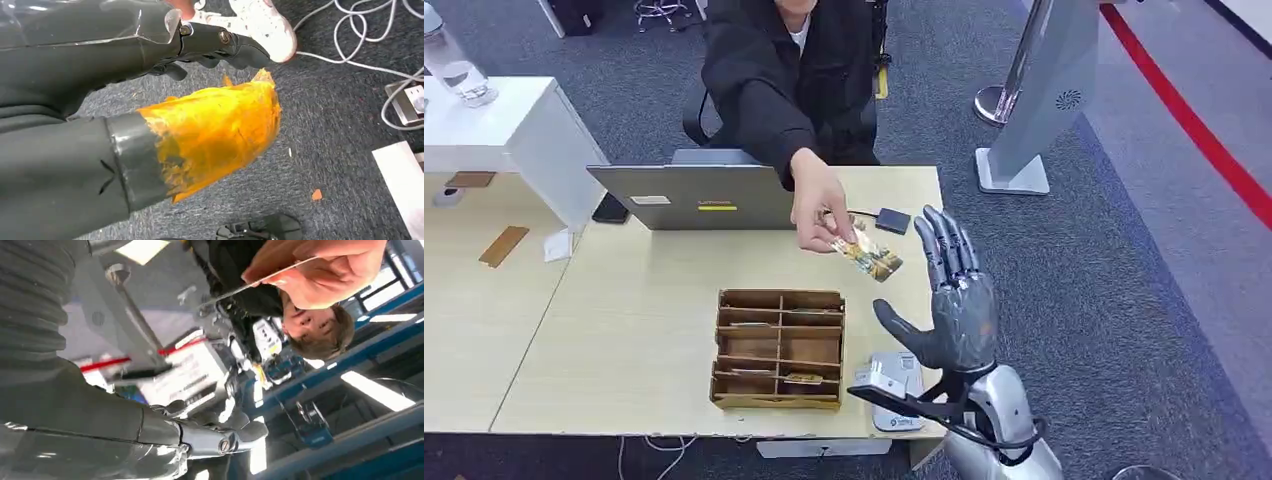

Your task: Pass the card to the sensor for recognition and then transmit it.

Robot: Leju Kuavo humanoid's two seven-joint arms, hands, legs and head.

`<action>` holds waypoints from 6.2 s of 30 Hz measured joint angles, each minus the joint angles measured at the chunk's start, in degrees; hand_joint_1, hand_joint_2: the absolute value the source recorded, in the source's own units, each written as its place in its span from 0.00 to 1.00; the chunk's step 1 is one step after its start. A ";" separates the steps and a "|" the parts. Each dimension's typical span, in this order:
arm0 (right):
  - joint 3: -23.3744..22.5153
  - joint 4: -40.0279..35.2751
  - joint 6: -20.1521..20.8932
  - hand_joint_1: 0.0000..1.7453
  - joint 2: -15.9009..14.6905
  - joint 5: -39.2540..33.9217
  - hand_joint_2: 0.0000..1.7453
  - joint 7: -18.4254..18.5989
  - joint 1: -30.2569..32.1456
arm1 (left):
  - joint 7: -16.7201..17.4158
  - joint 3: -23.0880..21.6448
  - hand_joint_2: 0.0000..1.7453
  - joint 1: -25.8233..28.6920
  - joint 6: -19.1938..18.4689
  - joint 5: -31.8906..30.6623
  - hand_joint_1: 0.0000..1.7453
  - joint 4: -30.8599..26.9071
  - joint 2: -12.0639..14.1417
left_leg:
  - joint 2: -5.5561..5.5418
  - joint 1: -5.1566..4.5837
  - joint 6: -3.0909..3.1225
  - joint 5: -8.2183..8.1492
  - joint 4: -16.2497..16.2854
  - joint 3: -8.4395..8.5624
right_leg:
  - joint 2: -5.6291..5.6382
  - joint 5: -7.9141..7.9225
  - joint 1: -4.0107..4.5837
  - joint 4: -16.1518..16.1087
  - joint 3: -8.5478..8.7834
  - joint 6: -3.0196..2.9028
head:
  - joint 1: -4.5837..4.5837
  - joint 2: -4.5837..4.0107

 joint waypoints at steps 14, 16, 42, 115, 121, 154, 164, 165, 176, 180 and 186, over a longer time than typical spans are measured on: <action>3.37 9.29 -0.02 0.00 -0.04 10.05 1.00 5.94 -9.79 | 0.26 -0.11 0.00 -0.34 -0.94 -0.90 0.00 0.00 0.26 | -0.03 0.00 -0.01 0.04 0.00 -0.01 | -0.03 0.02 0.00 0.01 0.01 -0.01 | 0.00 0.00; 3.61 9.70 -0.02 0.00 -0.04 10.05 1.00 5.94 -10.10 | 0.24 -0.11 0.00 -0.38 -0.94 -0.90 0.00 0.00 0.31 | -0.03 0.00 -0.01 0.04 0.00 -0.01 | -0.03 0.02 0.00 0.01 0.00 -0.01 | 0.00 0.00; 4.31 12.78 0.00 0.00 -0.09 12.23 1.00 8.91 -11.97 | 1.16 -1.53 0.00 -1.03 -1.92 -2.53 0.00 0.00 0.33 | -0.01 0.00 -0.01 0.04 0.01 -0.01 | -0.01 0.02 0.00 0.01 -0.04 -0.01 | 0.00 0.00; 5.51 4.27 5.89 1.00 -0.37 -16.61 1.00 -0.50 -6.36 | -0.81 -0.72 0.00 -0.25 -0.18 0.37 0.00 0.09 0.90 | -0.03 0.00 -0.01 0.04 0.01 -0.03 | -0.03 0.02 0.00 0.00 -0.04 0.00 | 0.00 0.00; 5.51 0.02 10.53 1.00 -1.07 -24.96 1.00 -2.14 -3.09 | -1.44 0.22 0.00 0.40 0.11 1.14 0.00 0.09 0.92 | -0.03 0.00 -0.01 0.03 0.01 -0.03 | -0.02 0.01 0.00 0.00 -0.05 0.00 | 0.00 0.00; 1.40 -0.03 20.83 1.00 -2.64 -41.36 1.00 -2.21 3.08 | -1.77 1.66 0.00 0.42 0.81 0.66 0.00 0.09 0.81 | -0.03 0.00 -0.01 0.03 0.01 -0.03 | -0.02 0.01 0.00 0.00 -0.04 0.00 | 0.02 0.00; 1.16 1.48 21.01 1.00 -2.64 -41.56 1.00 -1.99 3.65 | -1.77 1.70 0.00 0.40 0.81 0.52 0.00 0.09 0.81 | -0.03 0.00 -0.01 0.03 0.01 -0.03 | -0.02 0.01 0.00 0.00 -0.04 0.00 | 0.00 0.00; 1.16 1.57 21.05 1.00 -2.64 -41.73 1.00 -1.88 3.73 | -1.77 1.70 0.00 0.40 0.81 0.53 0.00 0.09 0.81 | -0.03 0.00 -0.01 0.03 0.01 -0.03 | -0.02 0.01 0.00 0.00 -0.04 0.00 | 0.00 0.00; 0.70 2.45 20.98 1.00 -2.64 -42.41 1.00 -1.71 6.54 | -1.90 1.95 0.00 0.45 0.90 0.63 0.00 0.09 0.81 | -0.03 0.00 -0.01 0.02 0.01 -0.04 | -0.02 0.00 0.00 0.00 -0.04 0.01 | 0.00 0.00; 0.28 2.45 20.90 1.00 -2.64 -42.48 1.00 -1.77 7.28 | -1.92 1.97 0.00 0.45 0.90 0.61 0.00 0.09 0.83 | -0.03 0.00 0.00 0.02 0.01 -0.04 | -0.02 0.00 0.00 0.00 -0.04 0.01 | 0.00 0.00; -0.26 2.45 20.85 1.00 -2.64 -42.54 1.00 -1.82 7.93 | -1.95 1.97 0.00 0.45 0.92 0.61 0.00 0.09 0.81 | -0.03 0.00 -0.01 0.02 0.01 -0.04 | -0.02 0.01 0.00 0.00 -0.04 0.01 | 0.00 0.00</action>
